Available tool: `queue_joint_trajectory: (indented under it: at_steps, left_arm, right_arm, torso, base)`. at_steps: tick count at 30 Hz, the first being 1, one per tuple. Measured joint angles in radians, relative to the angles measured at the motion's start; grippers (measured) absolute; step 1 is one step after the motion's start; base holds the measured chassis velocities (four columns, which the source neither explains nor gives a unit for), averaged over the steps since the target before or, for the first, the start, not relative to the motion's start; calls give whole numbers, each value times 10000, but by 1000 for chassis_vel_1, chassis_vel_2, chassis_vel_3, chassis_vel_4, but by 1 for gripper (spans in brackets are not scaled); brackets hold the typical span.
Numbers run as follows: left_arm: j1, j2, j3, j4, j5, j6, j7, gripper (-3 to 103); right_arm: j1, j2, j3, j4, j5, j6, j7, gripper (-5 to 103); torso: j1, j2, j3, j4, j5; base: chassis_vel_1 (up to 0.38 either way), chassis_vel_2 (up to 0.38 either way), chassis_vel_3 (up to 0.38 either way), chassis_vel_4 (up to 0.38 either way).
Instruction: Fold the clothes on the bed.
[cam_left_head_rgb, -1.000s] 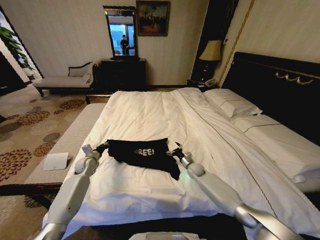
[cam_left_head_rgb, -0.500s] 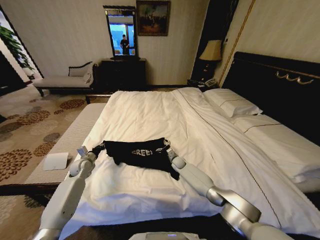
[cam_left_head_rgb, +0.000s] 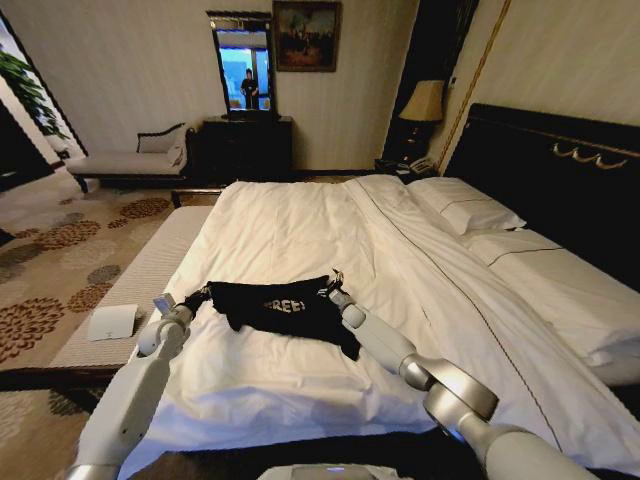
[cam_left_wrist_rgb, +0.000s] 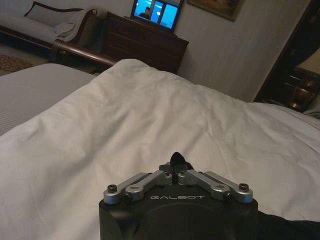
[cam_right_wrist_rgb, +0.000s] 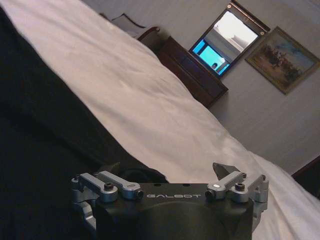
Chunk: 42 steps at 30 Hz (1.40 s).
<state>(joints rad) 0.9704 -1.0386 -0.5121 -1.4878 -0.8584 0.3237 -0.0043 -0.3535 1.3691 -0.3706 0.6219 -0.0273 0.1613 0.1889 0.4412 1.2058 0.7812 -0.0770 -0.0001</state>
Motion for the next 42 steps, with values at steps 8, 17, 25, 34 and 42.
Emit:
queue_joint_trajectory:
  at_steps: [8, 17, 25, 34, 42]
  left_arm:
    - [-34, 9, 12, 3, -21, 30, -28, 0]
    - [-95, -8, 21, 98, -20, 36, -34, 0]
    - [-116, 13, 22, 81, -104, 36, -34, 0]
    - [-81, 67, -13, 46, -201, 41, -34, 0]
    - [-103, 29, -7, 38, -199, 41, -76, 0]
  right_arm:
    - [231, 49, -196, -738, -539, -130, 37, 100]
    - [621, 407, -158, -1333, -596, 123, -1, 100]
    - [849, 1026, -139, -2313, -1581, 307, 24, 100]
    - [993, 1138, 35, -2951, -2143, 982, -212, 94]
    - [904, 1242, 152, -2873, -2098, 1463, -535, 67]
  torso:
    - [0, 0, 0, 0, 1]
    - [0, 1, 0, 0, 0]
    - [0, 1, -1, 0, 0]
    - [0, 1, -1, -1, -1]
    - [0, 0, 0, -2, 0]
  base:
    - [0, 0, 0, 0]
    - [0, 0, 0, 0]
    - [0, 0, 0, 0]
    - [0, 0, 0, 0]
    - [0, 0, 0, 0]
